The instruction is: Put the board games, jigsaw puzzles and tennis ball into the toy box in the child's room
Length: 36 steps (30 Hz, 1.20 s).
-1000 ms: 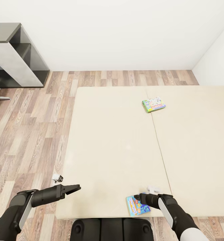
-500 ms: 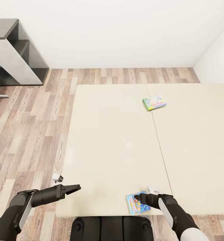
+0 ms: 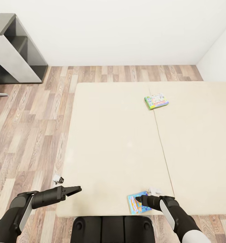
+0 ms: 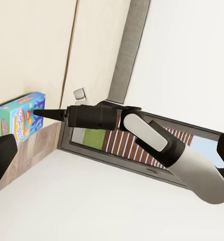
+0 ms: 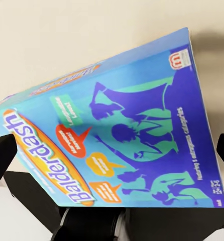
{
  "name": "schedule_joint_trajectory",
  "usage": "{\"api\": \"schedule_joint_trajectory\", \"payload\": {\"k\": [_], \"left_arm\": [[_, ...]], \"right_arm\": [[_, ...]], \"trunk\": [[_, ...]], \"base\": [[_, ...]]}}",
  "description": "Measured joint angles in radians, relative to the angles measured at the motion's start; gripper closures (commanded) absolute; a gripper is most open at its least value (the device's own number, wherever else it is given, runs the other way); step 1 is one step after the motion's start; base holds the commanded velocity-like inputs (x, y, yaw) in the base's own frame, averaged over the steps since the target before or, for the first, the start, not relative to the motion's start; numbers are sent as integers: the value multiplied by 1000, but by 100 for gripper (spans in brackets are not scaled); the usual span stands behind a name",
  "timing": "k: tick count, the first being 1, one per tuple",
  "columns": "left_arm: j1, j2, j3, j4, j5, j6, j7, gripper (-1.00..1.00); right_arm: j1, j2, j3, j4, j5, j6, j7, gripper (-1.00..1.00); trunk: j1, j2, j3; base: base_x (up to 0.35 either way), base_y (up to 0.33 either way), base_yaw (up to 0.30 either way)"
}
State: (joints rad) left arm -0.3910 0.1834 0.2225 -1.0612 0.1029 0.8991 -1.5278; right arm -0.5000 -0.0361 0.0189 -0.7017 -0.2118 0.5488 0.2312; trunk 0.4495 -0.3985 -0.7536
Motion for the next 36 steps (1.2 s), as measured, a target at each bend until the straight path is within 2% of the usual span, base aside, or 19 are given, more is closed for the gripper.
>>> {"api": "schedule_joint_trajectory", "payload": {"k": [36], "left_arm": [[0,0,0,0,0,0,0,-100]], "right_arm": [[0,2,1,0,3,0,2,-100]], "trunk": [[0,0,-1]], "base": [[0,13,0]]}}
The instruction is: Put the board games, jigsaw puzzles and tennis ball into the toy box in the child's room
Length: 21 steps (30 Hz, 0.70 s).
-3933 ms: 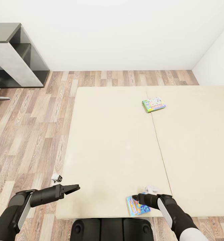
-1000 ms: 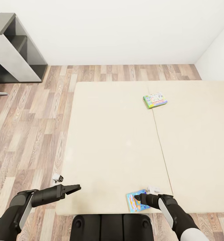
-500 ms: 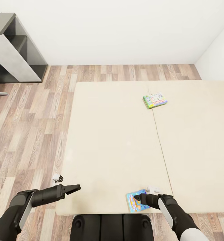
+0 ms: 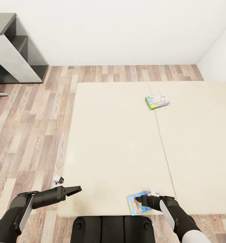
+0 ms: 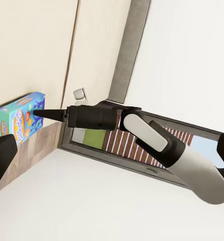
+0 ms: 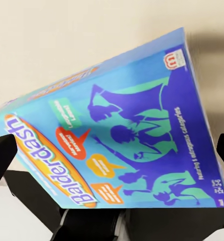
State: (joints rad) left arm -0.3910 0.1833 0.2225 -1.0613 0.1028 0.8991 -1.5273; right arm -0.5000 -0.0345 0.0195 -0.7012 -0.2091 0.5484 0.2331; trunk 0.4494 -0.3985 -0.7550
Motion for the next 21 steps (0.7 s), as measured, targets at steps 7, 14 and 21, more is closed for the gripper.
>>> {"api": "schedule_joint_trajectory", "payload": {"k": [7,14,21], "left_arm": [[0,0,0,0,0,0,0,-100],[0,-1,0,0,0,0,0,-100],[0,-1,0,0,0,0,0,-100]], "right_arm": [[0,0,-1,0,-1,2,2,-100],[0,0,-1,0,-3,2,2,-100],[0,0,-1,0,-3,2,2,-100]], "trunk": [[0,0,0],[0,0,0],[0,0,0]], "base": [[0,8,0],[0,0,0],[0,0,0]]}}
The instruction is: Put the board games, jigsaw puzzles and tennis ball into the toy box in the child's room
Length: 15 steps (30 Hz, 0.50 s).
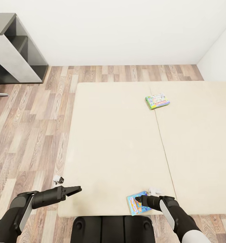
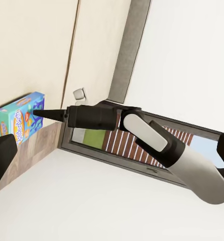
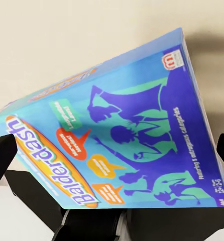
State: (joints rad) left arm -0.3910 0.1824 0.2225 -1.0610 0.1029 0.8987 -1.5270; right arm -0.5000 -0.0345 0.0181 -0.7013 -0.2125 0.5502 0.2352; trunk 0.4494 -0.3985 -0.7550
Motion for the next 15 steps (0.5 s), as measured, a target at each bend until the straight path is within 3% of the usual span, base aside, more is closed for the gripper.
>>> {"api": "schedule_joint_trajectory", "payload": {"k": [15], "left_arm": [[0,0,0,1,0,-1,2,-100]], "right_arm": [[0,2,0,0,0,0,-2,-100]], "trunk": [[0,0,0]], "base": [[0,8,0]]}}
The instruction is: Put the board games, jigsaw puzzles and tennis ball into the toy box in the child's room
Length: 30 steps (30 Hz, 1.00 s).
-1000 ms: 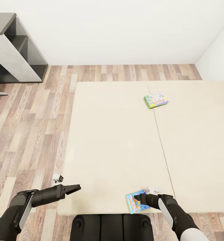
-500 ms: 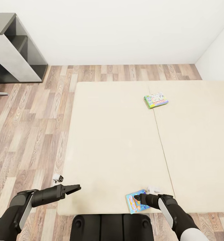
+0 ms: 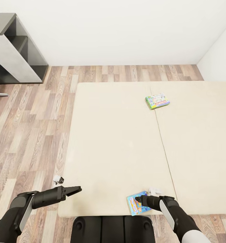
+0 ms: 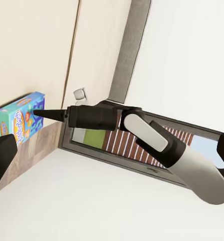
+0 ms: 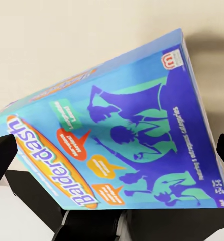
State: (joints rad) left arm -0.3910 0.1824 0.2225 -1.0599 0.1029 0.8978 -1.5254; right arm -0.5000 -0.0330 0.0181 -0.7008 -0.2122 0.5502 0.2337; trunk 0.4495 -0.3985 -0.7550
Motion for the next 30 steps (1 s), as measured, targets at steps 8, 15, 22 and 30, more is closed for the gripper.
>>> {"api": "schedule_joint_trajectory", "payload": {"k": [8,15,22,30], "left_arm": [[0,0,0,0,-1,0,1,-100],[0,0,0,0,-1,0,0,-100],[0,0,0,0,-1,1,0,-100],[0,0,0,0,-1,1,0,-100]], "right_arm": [[0,0,0,0,1,0,0,-100],[0,0,0,0,1,0,0,-100],[0,0,0,1,4,0,-1,-100],[0,0,0,1,5,0,-1,-100]], "trunk": [[0,0,0],[0,0,0],[0,0,0],[0,0,0]], "base": [[0,31,0],[0,29,0],[0,38,0],[0,25,0]]}}
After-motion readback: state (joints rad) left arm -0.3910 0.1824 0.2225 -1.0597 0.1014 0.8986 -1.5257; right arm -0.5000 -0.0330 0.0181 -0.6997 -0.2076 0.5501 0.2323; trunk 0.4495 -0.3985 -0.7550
